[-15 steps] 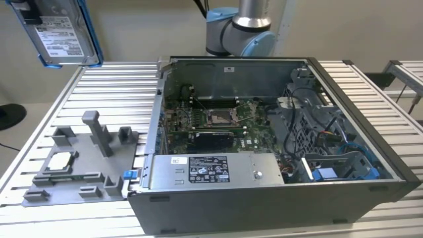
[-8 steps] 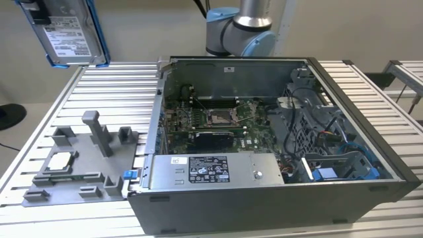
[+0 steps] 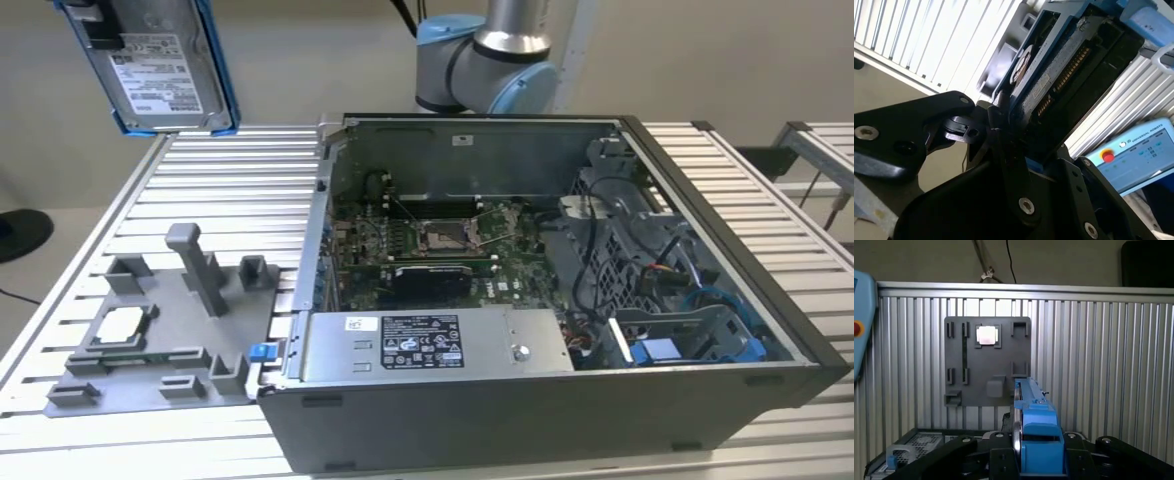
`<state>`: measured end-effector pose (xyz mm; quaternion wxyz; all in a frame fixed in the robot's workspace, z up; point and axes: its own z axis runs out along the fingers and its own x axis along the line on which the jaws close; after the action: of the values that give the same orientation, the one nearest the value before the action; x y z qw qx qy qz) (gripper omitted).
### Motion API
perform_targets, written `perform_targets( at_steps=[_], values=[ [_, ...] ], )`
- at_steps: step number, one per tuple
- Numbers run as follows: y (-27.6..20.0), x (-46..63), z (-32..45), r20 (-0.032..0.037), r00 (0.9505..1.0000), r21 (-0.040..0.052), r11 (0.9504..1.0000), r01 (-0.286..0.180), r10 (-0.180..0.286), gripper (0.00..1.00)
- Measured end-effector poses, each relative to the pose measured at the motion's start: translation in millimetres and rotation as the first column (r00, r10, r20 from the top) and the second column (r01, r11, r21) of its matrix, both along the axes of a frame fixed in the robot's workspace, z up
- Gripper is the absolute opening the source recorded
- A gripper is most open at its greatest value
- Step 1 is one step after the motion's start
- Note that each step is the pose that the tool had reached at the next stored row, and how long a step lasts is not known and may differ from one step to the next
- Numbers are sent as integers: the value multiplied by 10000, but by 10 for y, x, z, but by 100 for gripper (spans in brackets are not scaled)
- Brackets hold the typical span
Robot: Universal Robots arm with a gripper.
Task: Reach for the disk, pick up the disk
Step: 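Pick up the disk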
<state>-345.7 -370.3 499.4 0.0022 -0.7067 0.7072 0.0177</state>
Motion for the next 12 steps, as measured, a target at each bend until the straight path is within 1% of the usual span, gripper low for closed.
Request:
perform_targets(
  at_steps=[12],
  values=[
    [0, 220, 0, -1, 10000, -9, 10000, 0, 0, 0]
  ],
)
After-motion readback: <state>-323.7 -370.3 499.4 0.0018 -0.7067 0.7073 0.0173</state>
